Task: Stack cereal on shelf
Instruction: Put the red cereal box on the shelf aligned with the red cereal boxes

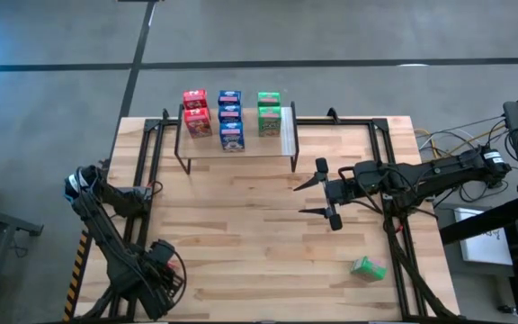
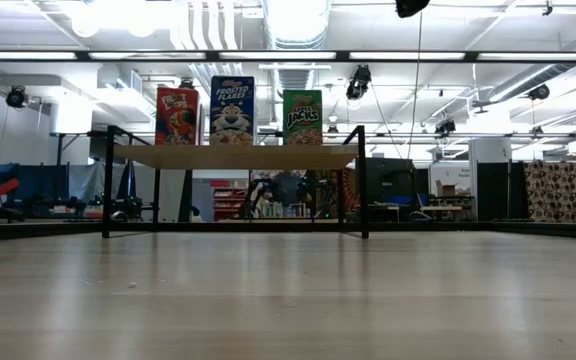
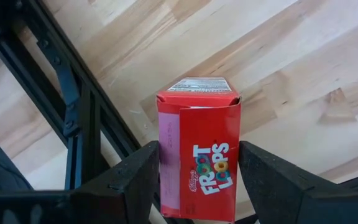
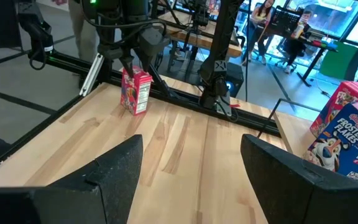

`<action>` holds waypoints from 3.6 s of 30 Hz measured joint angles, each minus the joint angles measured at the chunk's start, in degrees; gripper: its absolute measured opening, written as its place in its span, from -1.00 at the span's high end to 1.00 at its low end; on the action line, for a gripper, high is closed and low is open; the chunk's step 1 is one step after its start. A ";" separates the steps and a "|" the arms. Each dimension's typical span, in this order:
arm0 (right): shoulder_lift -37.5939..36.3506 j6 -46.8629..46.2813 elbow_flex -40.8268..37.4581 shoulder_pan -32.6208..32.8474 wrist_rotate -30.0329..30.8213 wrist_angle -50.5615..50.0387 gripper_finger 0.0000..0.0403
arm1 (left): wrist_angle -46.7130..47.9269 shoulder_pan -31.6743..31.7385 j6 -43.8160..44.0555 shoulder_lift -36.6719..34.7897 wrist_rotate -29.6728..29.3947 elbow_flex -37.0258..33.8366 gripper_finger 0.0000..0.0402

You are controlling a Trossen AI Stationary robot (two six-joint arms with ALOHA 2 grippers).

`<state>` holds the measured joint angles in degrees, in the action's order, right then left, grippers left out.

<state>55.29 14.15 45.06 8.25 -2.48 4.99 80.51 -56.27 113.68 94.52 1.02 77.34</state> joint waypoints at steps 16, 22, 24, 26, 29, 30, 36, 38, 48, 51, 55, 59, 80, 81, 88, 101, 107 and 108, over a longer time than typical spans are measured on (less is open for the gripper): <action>0.00 -0.66 0.02 -0.02 0.00 -0.09 -0.29 | -0.52 0.00 -2.25 0.00 0.04 -0.01 0.25; 0.00 -0.62 0.02 -0.02 0.00 -0.63 -0.29 | -0.30 0.67 -7.61 0.00 -0.64 2.97 0.27; 0.00 -0.61 0.02 -0.01 0.00 -0.94 -0.29 | -0.13 1.40 -11.54 0.00 -1.95 4.68 0.27; 0.00 -0.58 0.01 -0.01 0.00 -1.47 -0.29 | -0.17 2.40 -16.77 0.00 -3.69 6.63 0.27; 0.00 -0.61 -0.02 -0.02 0.00 -1.84 -0.29 | 1.06 4.82 -24.19 0.00 -5.18 9.63 0.27; 0.00 -0.61 -0.02 -0.01 0.00 -1.82 -0.29 | 2.08 5.83 -26.44 0.00 -5.77 10.60 0.27; 0.00 -1.28 -0.02 -0.01 0.00 -3.79 -0.29 | 7.64 12.75 -42.07 -0.02 -8.75 15.71 0.27; 0.00 -1.56 -0.02 -0.02 -0.01 -4.87 -0.29 | 9.54 15.13 -47.41 -0.02 -9.75 16.95 0.27; 0.00 -1.75 -0.19 0.00 -0.63 -6.51 -0.29 | 9.51 27.16 -74.76 -0.53 -14.09 20.75 0.27; -0.02 -2.19 -0.26 0.00 -0.74 -6.90 -0.29 | 9.53 30.82 -82.13 -0.73 -14.12 21.76 0.27; -0.02 -2.21 -0.28 0.00 -0.98 -7.60 -0.29 | 9.53 35.66 -91.49 -0.92 -14.91 23.22 0.27; -0.02 -2.14 -0.31 0.00 -0.98 -7.76 -0.29 | 9.53 40.35 -99.63 -1.76 -16.82 23.57 0.27; -0.02 -1.20 -0.33 0.00 -0.97 -7.71 -0.29 | 9.44 64.29 -124.30 -11.16 -18.20 28.97 0.27; -0.02 -1.14 -0.32 0.00 -0.98 -7.72 -0.29 | 9.50 65.26 -124.71 -11.54 -17.71 28.54 0.27; -0.02 -0.77 -0.33 0.00 -0.96 -7.69 -0.29 | 9.57 71.80 -129.79 -13.77 -16.50 25.70 0.27; -0.02 -0.59 -0.32 0.00 -0.96 -7.52 -0.29 | 9.51 80.50 -136.95 -11.68 -11.41 25.64 0.27; -0.02 -0.57 -0.31 0.00 -0.96 -7.54 -0.29 | 9.51 80.50 -137.45 -10.38 -11.37 25.62 0.27; -0.02 -0.53 -0.31 0.00 -0.96 -7.54 -0.29 | 9.51 80.50 -137.45 -10.09 -11.37 25.62 0.27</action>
<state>55.27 13.62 44.75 8.25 -3.44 -2.55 90.02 24.23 -23.77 84.43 -10.35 102.96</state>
